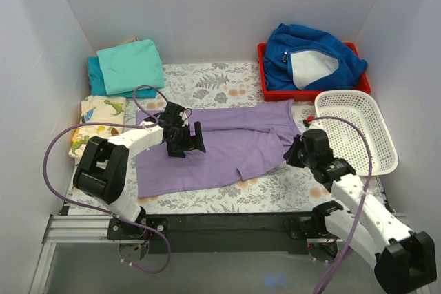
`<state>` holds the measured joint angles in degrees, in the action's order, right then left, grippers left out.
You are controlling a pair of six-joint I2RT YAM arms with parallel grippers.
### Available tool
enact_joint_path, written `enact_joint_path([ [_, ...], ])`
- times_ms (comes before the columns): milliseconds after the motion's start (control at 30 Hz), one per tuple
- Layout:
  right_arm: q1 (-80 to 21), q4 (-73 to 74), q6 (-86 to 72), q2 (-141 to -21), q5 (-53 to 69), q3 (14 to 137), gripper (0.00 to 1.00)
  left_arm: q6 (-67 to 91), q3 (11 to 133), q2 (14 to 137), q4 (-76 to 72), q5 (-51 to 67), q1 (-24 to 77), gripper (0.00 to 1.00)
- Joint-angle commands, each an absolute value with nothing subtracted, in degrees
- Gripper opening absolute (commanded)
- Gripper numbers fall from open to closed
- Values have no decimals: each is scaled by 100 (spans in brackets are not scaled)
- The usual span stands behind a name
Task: Fold and stack the t-shirts
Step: Fold the tshirt
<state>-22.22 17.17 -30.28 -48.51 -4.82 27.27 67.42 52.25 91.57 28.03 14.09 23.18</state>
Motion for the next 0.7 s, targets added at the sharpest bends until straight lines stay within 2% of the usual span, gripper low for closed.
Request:
enact_joint_path([
  [0, -2294, 3057, -3436, -4168, -537, 2760, 1, 6574, 5379, 9132, 2804, 1406, 2347, 91],
  [333, -2373, 4060, -4105, -1962, -44, 2803, 1, 6451, 5291, 8772, 2927, 1415, 2347, 91],
  [667, -2382, 5815, -4017, -1802, 606, 3586, 1, 6469, 5177, 8394, 3023, 1450, 2338, 91],
])
